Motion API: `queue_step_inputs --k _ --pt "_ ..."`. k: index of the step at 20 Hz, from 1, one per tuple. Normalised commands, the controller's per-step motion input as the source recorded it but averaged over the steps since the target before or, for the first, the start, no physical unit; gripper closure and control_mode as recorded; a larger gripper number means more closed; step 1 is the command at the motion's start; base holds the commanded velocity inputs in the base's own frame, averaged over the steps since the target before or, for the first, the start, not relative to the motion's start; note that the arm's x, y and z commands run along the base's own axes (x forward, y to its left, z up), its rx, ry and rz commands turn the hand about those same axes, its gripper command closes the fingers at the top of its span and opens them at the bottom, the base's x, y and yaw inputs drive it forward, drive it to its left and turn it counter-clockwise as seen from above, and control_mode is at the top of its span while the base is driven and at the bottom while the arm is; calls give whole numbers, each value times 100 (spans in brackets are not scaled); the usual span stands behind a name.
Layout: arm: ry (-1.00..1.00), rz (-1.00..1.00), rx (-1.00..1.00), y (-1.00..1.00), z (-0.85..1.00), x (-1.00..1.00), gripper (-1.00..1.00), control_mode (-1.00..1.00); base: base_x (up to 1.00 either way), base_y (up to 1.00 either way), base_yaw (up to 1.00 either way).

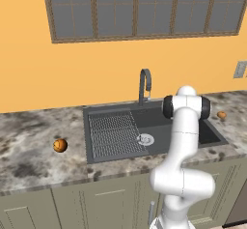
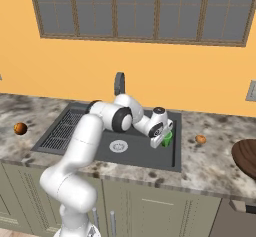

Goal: Remove the orange and tangerine from the sink. Then move the bowl and cup from the counter to the sink for washing.

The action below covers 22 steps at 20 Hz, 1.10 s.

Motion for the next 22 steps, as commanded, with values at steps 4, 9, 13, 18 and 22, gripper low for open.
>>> queue_step_inputs --k 4,9,13,18,22 --pt "2 0 0 3 -31 8 100 -100 0 0 0" --pt "9 0 0 1 -25 11 100 -100 0 0 0" --pt "8 0 0 0 -17 1 -100 -100 0 0 0" --pt "11 0 0 0 0 0 -100 -100 0 0 0" --pt "9 0 0 0 10 0 -100 -100 0 0 0"
